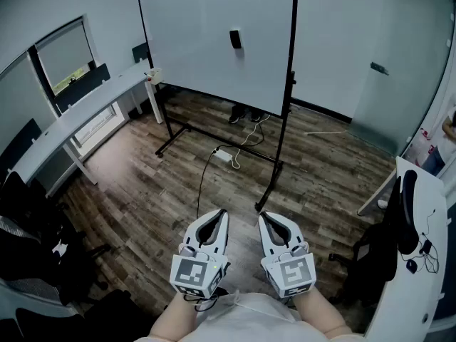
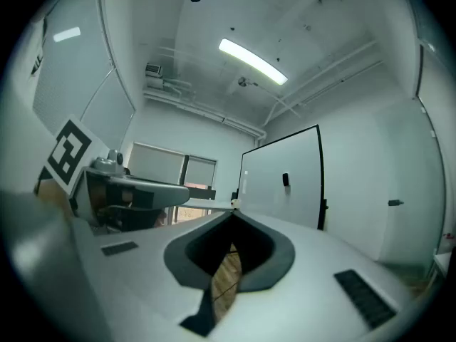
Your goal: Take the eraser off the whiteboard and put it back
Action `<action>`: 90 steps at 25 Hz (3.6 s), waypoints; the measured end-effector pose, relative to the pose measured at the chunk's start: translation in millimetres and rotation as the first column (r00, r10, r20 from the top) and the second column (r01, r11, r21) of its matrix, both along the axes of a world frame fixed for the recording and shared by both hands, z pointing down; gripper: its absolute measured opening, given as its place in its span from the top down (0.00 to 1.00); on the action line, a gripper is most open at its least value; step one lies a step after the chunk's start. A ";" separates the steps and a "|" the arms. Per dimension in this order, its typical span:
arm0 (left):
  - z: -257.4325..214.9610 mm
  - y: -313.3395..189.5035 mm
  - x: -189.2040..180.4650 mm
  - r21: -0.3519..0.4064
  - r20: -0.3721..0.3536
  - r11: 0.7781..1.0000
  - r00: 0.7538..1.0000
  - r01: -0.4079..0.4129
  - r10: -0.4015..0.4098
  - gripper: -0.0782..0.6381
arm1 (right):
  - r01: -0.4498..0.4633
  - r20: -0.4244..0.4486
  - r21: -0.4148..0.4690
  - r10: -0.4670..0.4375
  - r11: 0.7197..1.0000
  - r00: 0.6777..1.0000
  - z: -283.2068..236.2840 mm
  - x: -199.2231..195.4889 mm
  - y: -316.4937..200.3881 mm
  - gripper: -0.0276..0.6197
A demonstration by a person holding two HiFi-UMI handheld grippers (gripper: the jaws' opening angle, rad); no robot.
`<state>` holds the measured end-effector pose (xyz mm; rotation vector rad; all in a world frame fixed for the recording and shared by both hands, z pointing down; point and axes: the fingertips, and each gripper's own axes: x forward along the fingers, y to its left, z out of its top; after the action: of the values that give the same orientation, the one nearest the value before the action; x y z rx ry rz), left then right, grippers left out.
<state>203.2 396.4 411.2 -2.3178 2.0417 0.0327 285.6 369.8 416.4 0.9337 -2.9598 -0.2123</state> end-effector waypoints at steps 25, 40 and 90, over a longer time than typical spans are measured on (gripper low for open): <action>24.2 -26.4 -2.2 -0.037 -0.021 0.999 1.000 -0.008 0.007 0.87 | -0.008 -0.005 -0.062 0.008 0.998 1.000 26.9 0.9 -23.0 0.91; 19.6 -204.4 -149.3 -0.030 -0.057 0.994 0.993 -0.103 0.101 0.87 | -0.121 -0.025 -0.034 0.120 0.992 0.992 17.2 -132.1 -191.3 0.91; -77.8 -720.0 -288.5 0.120 -0.057 0.925 0.928 -0.361 0.369 0.83 | -0.493 0.006 0.011 0.493 0.870 0.870 -35.1 -253.6 -691.1 0.91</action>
<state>-85.3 -323.6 333.4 -2.6270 1.5601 0.2471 32.0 -321.2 381.2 1.6433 -2.6011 -0.2075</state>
